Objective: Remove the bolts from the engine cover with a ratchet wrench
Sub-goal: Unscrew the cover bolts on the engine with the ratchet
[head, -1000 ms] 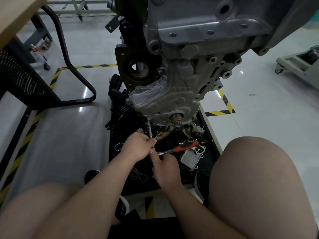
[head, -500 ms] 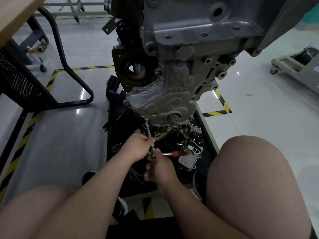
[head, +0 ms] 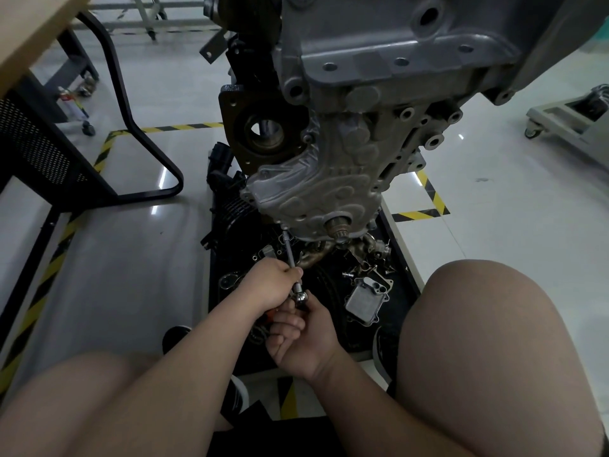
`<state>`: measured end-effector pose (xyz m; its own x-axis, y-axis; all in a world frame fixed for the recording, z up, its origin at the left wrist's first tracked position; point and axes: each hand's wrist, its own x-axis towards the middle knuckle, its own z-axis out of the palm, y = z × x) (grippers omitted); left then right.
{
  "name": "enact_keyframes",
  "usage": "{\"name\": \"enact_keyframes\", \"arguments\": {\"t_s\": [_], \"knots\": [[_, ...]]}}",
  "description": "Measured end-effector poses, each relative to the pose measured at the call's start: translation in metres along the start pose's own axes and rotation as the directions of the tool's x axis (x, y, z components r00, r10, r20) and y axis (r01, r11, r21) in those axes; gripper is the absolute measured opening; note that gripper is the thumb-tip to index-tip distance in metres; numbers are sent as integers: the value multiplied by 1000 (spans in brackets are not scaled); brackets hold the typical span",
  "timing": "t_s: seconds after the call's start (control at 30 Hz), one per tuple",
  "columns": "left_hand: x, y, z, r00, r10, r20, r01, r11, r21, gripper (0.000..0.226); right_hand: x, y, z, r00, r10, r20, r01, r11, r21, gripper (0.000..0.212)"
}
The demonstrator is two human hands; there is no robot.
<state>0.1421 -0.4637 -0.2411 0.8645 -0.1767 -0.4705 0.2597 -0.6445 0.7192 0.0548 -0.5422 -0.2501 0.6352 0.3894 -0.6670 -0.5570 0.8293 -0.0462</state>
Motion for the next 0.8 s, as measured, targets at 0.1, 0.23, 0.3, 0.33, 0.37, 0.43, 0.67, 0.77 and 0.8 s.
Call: {"name": "enact_keyframes", "arguments": {"t_s": [0.1, 0.23, 0.3, 0.33, 0.37, 0.43, 0.67, 0.77, 0.8], "knots": [[1, -1, 0, 999, 7, -32, -6, 1000, 24, 37, -1, 0, 1, 1000, -14, 15, 14, 1000, 6, 44], [-1, -1, -2, 1000, -3, -30, 4, 1000, 27, 36, 2, 4, 2, 993, -97, -71, 92, 993, -71, 52], [-2, -1, -3, 999, -5, -44, 7, 999, 43, 33, 5, 6, 1, 968, -208, -140, 173, 959, -226, 51], [-3, -1, -4, 999, -5, -50, 7, 999, 42, 32, 5, 7, 0, 949, -273, -157, 210, 920, -330, 50], [-3, -1, -4, 998, -2, -56, 4, 999, 49, 31, 5, 8, -2, 925, -344, -160, 246, 865, -437, 48], [-4, -1, -5, 998, 7, -62, -3, 997, 73, 31, 4, 8, -6, 858, -497, -129, 317, 710, -629, 42], [-3, 0, -5, 999, 5, -54, 1, 995, 99, 36, 4, 7, -15, 652, -755, 69, 378, 244, -893, 37], [-2, 0, -5, 998, 9, -65, -2, 995, 102, 37, 6, 6, -16, 689, -723, 42, 409, 341, -846, 38], [-2, 0, -5, 998, 13, -68, -6, 995, 99, 36, 7, 6, -16, 706, -708, 28, 415, 381, -826, 40]]}}
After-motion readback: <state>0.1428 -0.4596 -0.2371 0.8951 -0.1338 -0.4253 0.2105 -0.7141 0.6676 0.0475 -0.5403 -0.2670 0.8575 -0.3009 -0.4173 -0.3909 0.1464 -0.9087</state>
